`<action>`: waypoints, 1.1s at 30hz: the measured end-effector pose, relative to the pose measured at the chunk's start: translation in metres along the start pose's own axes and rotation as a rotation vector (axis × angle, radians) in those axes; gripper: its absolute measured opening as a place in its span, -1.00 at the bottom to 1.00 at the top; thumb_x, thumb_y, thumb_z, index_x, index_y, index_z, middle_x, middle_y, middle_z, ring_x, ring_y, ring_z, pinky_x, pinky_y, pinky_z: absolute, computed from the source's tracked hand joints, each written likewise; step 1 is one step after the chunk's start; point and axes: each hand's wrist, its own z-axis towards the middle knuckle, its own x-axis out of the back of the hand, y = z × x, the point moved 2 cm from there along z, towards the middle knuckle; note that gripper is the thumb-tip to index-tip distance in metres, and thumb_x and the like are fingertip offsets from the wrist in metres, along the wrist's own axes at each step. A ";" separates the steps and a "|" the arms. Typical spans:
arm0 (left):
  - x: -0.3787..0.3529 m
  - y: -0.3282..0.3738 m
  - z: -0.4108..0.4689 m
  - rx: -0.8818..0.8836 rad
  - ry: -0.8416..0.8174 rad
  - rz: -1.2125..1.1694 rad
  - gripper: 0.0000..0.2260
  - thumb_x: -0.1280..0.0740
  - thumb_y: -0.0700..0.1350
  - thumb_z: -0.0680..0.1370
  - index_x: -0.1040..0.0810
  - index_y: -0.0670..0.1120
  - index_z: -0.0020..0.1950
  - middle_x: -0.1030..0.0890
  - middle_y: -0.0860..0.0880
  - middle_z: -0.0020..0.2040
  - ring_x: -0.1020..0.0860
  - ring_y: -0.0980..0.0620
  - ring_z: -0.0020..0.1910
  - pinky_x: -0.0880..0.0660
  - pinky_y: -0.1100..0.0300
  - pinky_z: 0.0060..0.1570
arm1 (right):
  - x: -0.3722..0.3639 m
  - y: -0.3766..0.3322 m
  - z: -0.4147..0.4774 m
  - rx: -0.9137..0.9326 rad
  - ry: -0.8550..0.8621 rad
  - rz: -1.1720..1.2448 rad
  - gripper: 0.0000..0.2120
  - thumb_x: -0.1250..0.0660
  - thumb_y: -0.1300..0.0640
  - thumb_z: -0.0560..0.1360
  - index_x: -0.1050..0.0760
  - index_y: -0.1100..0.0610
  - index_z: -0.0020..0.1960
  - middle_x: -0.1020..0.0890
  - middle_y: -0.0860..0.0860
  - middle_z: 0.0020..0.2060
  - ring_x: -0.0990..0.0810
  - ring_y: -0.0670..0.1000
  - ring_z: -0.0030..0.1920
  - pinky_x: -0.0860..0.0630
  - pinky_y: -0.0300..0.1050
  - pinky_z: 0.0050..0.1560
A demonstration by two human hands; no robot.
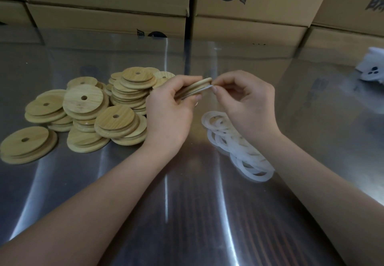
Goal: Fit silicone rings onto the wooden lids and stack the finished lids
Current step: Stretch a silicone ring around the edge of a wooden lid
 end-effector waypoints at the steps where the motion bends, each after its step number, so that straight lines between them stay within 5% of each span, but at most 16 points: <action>1: 0.000 0.000 0.000 -0.001 0.000 0.004 -0.71 -0.42 -0.35 0.47 -0.64 0.00 0.06 -0.64 0.17 -0.09 -0.60 0.28 -0.04 -0.47 0.42 0.02 | 0.000 0.000 0.000 -0.003 -0.002 -0.002 -0.97 -0.43 0.32 0.47 -0.64 0.26 -0.10 -0.66 0.03 -0.21 -0.62 -0.10 -0.17 -0.53 -0.33 -0.09; 14: -0.001 -0.002 -0.004 -0.027 -0.002 0.063 -0.70 -0.41 -0.37 0.47 -0.64 -0.04 0.10 -0.66 0.05 0.00 -0.60 0.19 0.06 -0.53 0.19 0.16 | -0.001 0.004 0.000 0.131 -0.096 -0.109 -0.95 -0.40 0.39 0.45 -0.62 0.29 -0.12 -0.65 0.09 -0.22 -0.61 0.03 -0.20 -0.54 -0.21 -0.14; 20: 0.000 0.001 -0.003 -0.113 -0.004 0.125 -0.74 -0.47 -0.25 0.48 -0.64 -0.09 0.15 -0.62 0.02 0.02 -0.54 0.21 0.05 -0.45 0.36 0.12 | 0.000 0.000 0.001 0.188 -0.107 -0.110 -0.97 -0.41 0.36 0.47 -0.63 0.28 -0.11 -0.66 0.10 -0.20 -0.62 0.03 -0.16 -0.57 -0.11 -0.11; 25: 0.000 0.001 -0.002 -0.035 0.027 -0.036 -0.82 -0.43 -0.22 0.52 -0.63 -0.07 0.11 -0.65 0.02 -0.01 -0.60 0.12 0.04 -0.52 0.16 0.11 | 0.000 -0.007 0.000 0.175 -0.035 -0.063 -0.96 -0.42 0.32 0.49 -0.62 0.27 -0.06 -0.65 0.08 -0.16 -0.61 -0.02 -0.13 -0.56 -0.23 -0.08; 29: -0.001 -0.002 -0.004 0.105 0.010 -0.235 -0.84 -0.38 -0.21 0.56 -0.60 0.05 0.04 -0.66 0.08 -0.05 -0.63 0.11 0.01 -0.59 0.02 0.09 | -0.002 -0.006 -0.002 0.150 -0.032 -0.055 -0.92 -0.43 0.31 0.48 -0.60 0.29 -0.02 -0.64 0.10 -0.14 -0.61 0.04 -0.12 -0.58 -0.05 -0.10; 33: -0.004 -0.006 -0.005 0.240 -0.053 -0.435 -0.89 -0.35 -0.21 0.58 -0.56 -0.01 0.05 -0.68 0.00 -0.01 -0.66 0.06 0.02 -0.64 0.00 -0.02 | -0.003 -0.005 -0.003 0.162 0.026 -0.031 -0.96 -0.43 0.32 0.48 -0.61 0.30 -0.08 -0.63 0.12 -0.18 -0.60 0.04 -0.13 -0.56 -0.11 -0.11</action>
